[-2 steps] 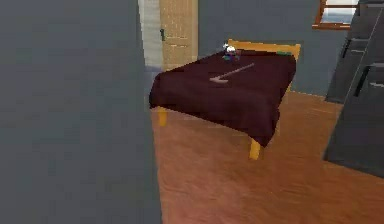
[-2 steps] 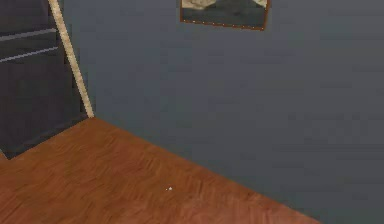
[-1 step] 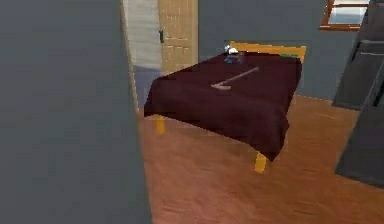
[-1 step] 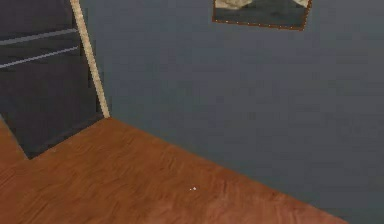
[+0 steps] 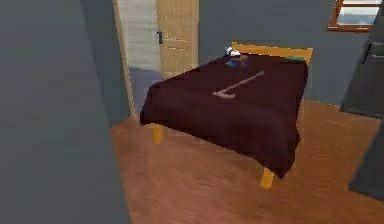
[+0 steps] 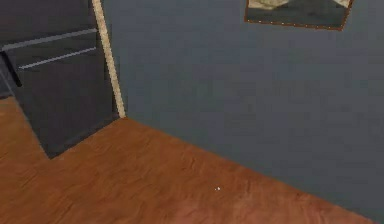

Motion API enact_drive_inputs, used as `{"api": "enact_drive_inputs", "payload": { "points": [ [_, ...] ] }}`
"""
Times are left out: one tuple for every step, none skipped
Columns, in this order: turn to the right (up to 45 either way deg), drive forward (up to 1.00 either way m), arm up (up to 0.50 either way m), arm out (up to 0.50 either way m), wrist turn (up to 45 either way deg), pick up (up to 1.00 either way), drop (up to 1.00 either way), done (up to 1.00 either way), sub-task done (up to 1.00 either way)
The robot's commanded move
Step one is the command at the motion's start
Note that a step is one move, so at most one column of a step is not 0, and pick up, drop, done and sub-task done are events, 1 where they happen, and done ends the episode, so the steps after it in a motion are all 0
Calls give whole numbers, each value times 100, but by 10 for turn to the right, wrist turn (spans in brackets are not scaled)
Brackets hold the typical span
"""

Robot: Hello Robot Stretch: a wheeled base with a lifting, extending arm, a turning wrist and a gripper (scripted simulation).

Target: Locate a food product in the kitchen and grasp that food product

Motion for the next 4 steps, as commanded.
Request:
{"api": "enact_drive_inputs", "payload": {
  "points": [
    [450, 0, 0, 0, 0, 0, 0, 0, 0],
    [450, 0, 0, 0, 0, 0, 0, 0, 0],
    [330, 0, 0, 0, 0, 0, 0, 0, 0],
    [0, 10, 0, 0, 0, 0, 0, 0, 0]
  ]
}}
